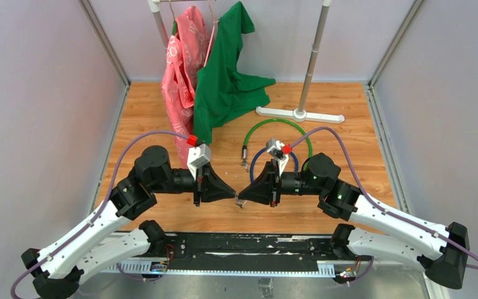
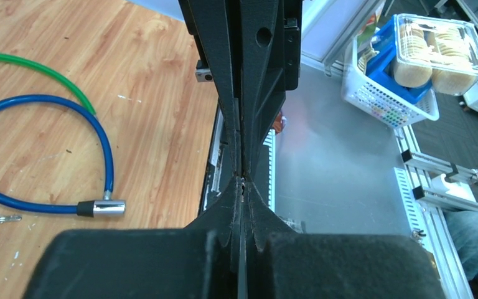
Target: Unlock with the key
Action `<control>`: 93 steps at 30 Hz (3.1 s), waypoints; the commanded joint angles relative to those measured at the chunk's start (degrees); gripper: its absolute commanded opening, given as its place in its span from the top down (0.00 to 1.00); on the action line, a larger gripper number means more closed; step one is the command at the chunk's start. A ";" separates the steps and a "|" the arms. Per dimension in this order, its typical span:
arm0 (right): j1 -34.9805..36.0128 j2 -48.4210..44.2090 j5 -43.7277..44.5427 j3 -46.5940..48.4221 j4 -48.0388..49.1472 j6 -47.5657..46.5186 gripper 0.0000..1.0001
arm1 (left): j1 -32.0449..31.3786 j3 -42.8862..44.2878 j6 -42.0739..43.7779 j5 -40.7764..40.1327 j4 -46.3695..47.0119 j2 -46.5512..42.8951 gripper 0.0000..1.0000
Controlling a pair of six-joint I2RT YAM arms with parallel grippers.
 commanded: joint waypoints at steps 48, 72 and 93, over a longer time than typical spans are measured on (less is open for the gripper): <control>-0.50 0.16 5.33 3.81 18.87 5.01 0.60 | -0.54 -1.81 -19.01 -12.37 19.56 -7.71 1.00; 0.80 3.97 1.09 5.86 21.98 5.51 0.67 | -0.57 -2.61 -20.40 -12.71 21.11 -8.06 1.00; 1.44 3.90 1.49 6.40 21.81 5.51 0.61 | -0.54 -3.36 -21.18 -13.76 21.48 -8.86 1.00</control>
